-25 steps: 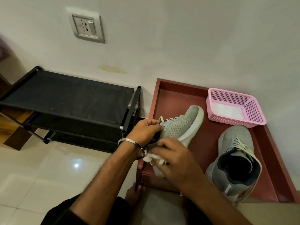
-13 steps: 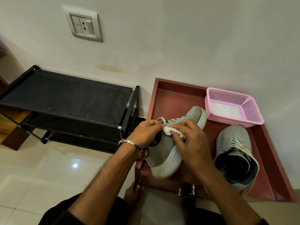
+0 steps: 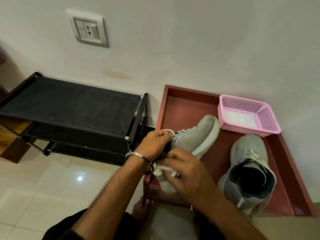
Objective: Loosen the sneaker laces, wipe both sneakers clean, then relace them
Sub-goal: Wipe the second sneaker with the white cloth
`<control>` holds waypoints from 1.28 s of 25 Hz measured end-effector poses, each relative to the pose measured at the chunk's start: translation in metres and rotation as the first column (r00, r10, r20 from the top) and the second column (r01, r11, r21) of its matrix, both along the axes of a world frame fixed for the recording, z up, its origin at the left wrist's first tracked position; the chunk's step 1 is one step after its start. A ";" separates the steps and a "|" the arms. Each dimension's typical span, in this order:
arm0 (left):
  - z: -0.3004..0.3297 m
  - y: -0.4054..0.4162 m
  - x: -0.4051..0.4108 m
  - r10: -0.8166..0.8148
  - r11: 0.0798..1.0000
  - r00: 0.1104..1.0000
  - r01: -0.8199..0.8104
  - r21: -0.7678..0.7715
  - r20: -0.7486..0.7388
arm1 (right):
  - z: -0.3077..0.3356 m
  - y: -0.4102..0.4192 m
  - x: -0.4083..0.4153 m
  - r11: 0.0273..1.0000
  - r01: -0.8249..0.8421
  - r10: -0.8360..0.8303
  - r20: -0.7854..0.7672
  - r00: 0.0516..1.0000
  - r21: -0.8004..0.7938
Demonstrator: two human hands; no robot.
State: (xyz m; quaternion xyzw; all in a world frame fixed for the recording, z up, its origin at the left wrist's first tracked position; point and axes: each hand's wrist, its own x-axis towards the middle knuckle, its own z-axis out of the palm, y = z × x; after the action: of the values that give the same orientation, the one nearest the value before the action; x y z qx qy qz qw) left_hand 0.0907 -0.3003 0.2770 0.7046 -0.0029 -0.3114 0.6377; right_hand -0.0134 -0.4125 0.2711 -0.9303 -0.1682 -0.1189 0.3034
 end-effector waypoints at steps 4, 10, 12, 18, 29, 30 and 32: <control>0.002 -0.001 0.001 0.026 0.999 0.999 -0.027 0.031 0.040 | 0.000 -0.040 0.022 0.969 0.240 -0.243 0.063 0.968 0.051; 0.000 -0.002 0.001 0.072 0.997 0.997 -0.072 0.035 0.015 | -0.005 -0.010 -0.002 0.996 -0.083 0.084 0.050 0.995 -0.013; 0.000 -0.002 0.002 0.088 0.996 0.996 -0.088 0.030 0.016 | -0.004 -0.029 0.010 1.000 0.001 -0.002 0.050 0.999 0.018; -0.001 -0.003 0.001 0.088 0.994 0.996 -0.089 0.063 0.028 | -0.005 -0.015 -0.003 0.987 -0.150 0.150 0.000 0.989 -0.061; -0.008 -0.005 0.002 0.093 0.993 0.994 -0.097 0.061 0.057 | -0.001 -0.026 0.006 0.990 0.118 -0.121 0.036 0.992 0.076; -0.009 -0.005 0.002 0.088 0.993 0.994 -0.093 0.074 0.071 | -0.002 -0.017 0.001 0.999 0.016 -0.017 0.037 0.999 0.033; -0.009 -0.004 0.003 0.078 0.995 0.994 -0.083 0.059 0.071 | -0.002 -0.015 0.002 0.999 -0.047 0.047 0.054 0.997 -0.004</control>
State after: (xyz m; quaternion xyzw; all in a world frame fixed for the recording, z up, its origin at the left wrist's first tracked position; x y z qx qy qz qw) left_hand 0.0941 -0.3048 0.2680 0.7339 0.0132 -0.2608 0.6270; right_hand -0.0110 -0.4278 0.2687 -0.9228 -0.1985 -0.1368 0.3004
